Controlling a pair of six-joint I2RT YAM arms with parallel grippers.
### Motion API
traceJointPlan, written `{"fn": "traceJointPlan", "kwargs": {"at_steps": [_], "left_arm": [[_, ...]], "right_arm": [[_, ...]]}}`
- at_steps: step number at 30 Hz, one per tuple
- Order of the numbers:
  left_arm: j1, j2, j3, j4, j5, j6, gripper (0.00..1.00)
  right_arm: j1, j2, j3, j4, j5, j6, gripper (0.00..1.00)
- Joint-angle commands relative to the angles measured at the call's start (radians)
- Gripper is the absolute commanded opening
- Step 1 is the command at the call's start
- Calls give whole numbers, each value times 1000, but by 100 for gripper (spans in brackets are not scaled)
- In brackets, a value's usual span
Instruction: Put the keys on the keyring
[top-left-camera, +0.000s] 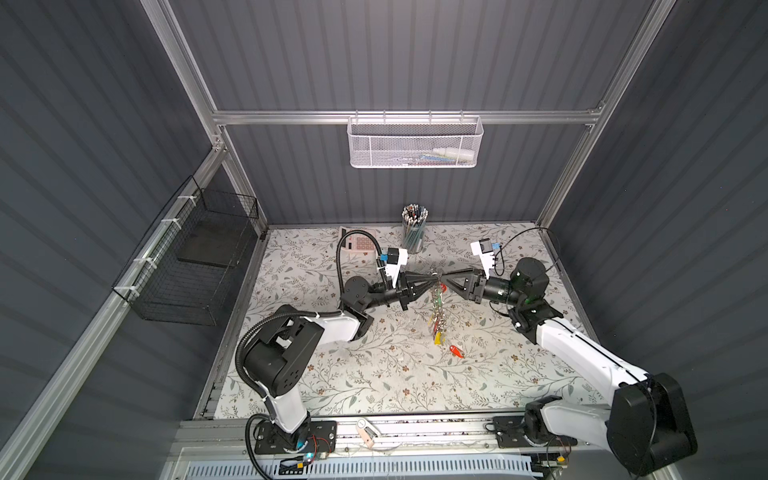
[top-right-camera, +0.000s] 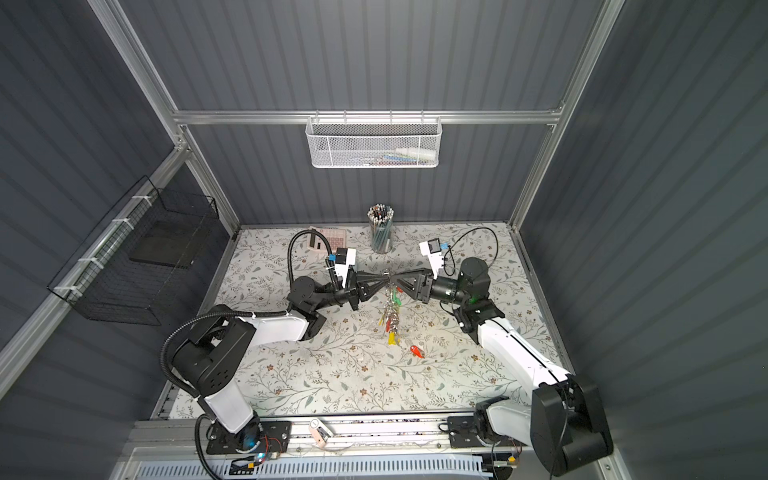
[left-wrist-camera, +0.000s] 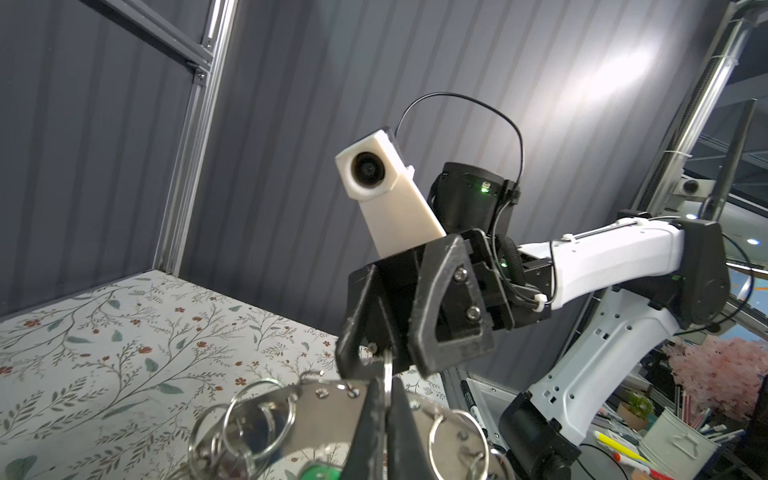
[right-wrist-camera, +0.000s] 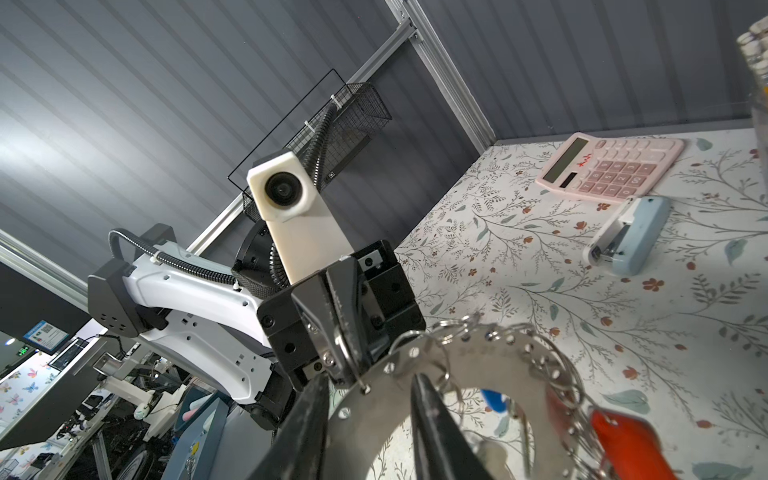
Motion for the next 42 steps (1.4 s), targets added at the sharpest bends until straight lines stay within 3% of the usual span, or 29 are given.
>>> {"fn": "traceJointPlan", "kwargs": {"at_steps": [1,16,30,35,37,42], "left_arm": [[-4,6,42,93,40,-19,0],[-4,31,65,93,54,-36,0],[-5,55,80,93,73,-56,0],[-4,59,79,93,70,-54,0],[-4,57,77,93,72,-53,0],[-5,54,77,93,83,-52,0]], "right_arm": [[4,5,28,36,-24,0,33],[17,33,27,105,-90,39,9],[51,51,46,65,-104,1,0],[53,52,45,65,-109,2,0],[53,48,44,64,-101,2,14],[53,60,50,98,-114,29,18]]}}
